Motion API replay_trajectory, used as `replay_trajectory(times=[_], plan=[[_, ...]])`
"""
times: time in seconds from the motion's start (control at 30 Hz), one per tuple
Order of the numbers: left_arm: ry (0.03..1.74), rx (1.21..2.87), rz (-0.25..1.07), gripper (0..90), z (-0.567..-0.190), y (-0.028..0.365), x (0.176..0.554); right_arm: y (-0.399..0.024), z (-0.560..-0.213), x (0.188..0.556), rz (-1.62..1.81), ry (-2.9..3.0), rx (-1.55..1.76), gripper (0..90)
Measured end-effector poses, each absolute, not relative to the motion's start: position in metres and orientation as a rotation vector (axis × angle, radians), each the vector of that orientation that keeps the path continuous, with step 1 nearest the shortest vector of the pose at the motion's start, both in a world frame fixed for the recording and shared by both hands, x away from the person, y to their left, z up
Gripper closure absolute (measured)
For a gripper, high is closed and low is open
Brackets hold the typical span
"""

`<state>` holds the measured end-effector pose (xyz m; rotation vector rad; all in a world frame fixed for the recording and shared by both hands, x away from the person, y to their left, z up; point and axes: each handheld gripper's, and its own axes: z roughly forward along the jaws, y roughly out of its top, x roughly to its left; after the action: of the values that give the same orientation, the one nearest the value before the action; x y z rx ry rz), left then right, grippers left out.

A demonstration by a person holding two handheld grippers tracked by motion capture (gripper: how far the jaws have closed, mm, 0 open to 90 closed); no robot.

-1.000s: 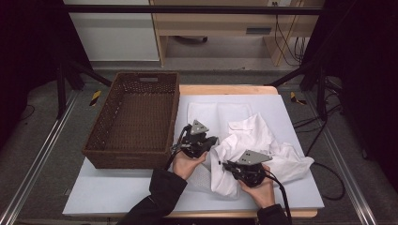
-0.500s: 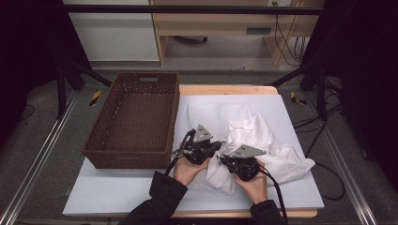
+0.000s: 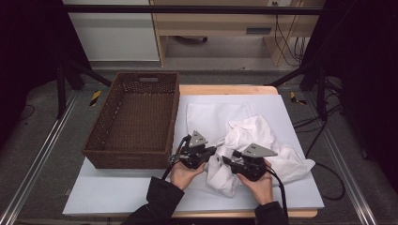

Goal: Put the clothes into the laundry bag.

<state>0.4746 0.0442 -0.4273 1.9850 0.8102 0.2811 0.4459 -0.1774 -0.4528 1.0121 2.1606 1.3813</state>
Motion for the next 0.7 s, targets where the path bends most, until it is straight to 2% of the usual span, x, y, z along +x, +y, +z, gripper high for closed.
replay_trajectory(times=[0.17, 0.23, 0.3, 0.47, 0.53, 0.6, 0.67, 0.7], plan=[[0.807, 1.993, 0.29, 89.0, -0.428, 0.043, 0.474, -0.198, -0.444, 0.449, 1.367, 2.058, 1.069, 36.8], [0.807, 1.991, 0.283, 89.0, -0.428, 0.043, 0.475, -0.2, -0.444, 0.451, 1.349, 2.022, 1.085, 33.5], [0.806, 1.985, 0.282, 89.0, -0.427, 0.044, 0.475, -0.2, -0.446, 0.454, 1.286, 2.008, 1.104, 24.8], [0.797, 1.986, 0.279, 89.0, -0.427, 0.044, 0.473, -0.2, -0.466, 0.472, 1.173, 2.045, 1.185, 22.7], [0.795, 1.991, 0.278, 89.0, -0.427, 0.044, 0.474, -0.199, -0.472, 0.476, 1.156, 2.064, 1.227, 28.2], [0.795, 1.993, 0.274, 89.0, -0.428, 0.043, 0.474, -0.198, -0.476, 0.481, 1.13, 2.107, 1.229, 47.5], [0.795, 1.993, 0.272, 89.0, -0.429, 0.042, 0.474, -0.198, -0.478, 0.482, 1.121, 2.157, 1.252, 74.9], [0.795, 1.995, 0.274, 89.0, -0.429, 0.042, 0.474, -0.198, -0.478, 0.482, 1.12, 2.167, 1.265, 81.5]])
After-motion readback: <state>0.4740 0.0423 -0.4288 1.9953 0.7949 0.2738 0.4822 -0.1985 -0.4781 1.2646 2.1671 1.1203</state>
